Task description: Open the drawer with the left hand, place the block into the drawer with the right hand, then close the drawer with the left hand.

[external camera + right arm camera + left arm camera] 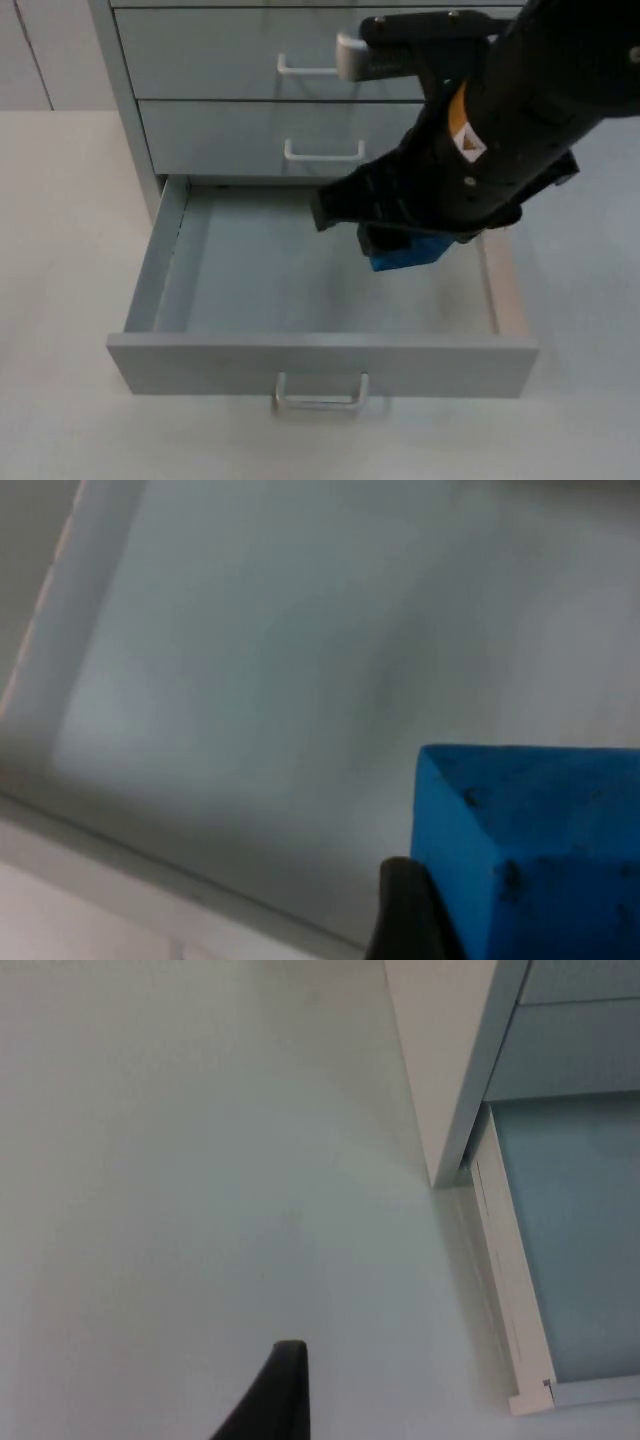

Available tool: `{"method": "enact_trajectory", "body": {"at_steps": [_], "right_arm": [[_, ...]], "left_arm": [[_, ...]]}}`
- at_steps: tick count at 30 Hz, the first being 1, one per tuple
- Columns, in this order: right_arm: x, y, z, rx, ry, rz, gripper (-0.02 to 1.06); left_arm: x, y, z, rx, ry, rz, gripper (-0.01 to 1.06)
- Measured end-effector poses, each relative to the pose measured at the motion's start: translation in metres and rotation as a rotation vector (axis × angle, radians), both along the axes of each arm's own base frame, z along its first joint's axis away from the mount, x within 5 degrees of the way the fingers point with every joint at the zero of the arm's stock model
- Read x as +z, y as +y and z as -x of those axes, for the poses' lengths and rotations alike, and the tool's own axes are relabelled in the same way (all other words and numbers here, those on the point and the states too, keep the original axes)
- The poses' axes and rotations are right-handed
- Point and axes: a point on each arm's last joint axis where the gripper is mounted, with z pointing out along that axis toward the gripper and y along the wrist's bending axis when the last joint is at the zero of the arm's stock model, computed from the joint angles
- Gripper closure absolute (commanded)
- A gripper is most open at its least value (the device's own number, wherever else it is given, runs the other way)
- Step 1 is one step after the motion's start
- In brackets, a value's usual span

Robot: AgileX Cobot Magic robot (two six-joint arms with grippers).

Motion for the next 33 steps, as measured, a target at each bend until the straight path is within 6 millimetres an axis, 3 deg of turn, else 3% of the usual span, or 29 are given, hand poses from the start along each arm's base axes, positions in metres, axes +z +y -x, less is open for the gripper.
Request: {"method": "enact_trajectory", "body": {"at_steps": [15, 25, 28, 31, 32, 33], "right_arm": [[-0.069, 0.02, -0.029, -0.113, -0.01, 0.052, 1.05], [-0.09, 0.02, -0.032, -0.165, 0.006, 0.056, 1.04], [-0.091, 0.02, -0.032, -0.171, 0.007, 0.054, 0.96], [-0.091, 0.02, -0.033, -0.179, 0.008, 0.048, 0.74], [-0.091, 0.02, -0.033, -0.18, 0.009, 0.048, 0.74], [-0.091, 0.02, -0.033, -0.18, 0.009, 0.048, 0.64]], "left_arm": [[0.0, 0.0, 0.0, 0.0, 0.0, 0.0, 0.0], [0.0, 0.0, 0.0, 0.001, 0.0, 0.001, 0.0], [0.0, 0.0, 0.0, 0.001, -0.002, 0.002, 0.0], [0.0, 0.0, 0.0, 0.001, -0.002, 0.002, 0.0], [0.0, 0.0, 0.0, 0.001, -0.002, 0.002, 0.0], [0.0, 0.0, 0.0, 0.001, -0.002, 0.002, 0.0]]}}
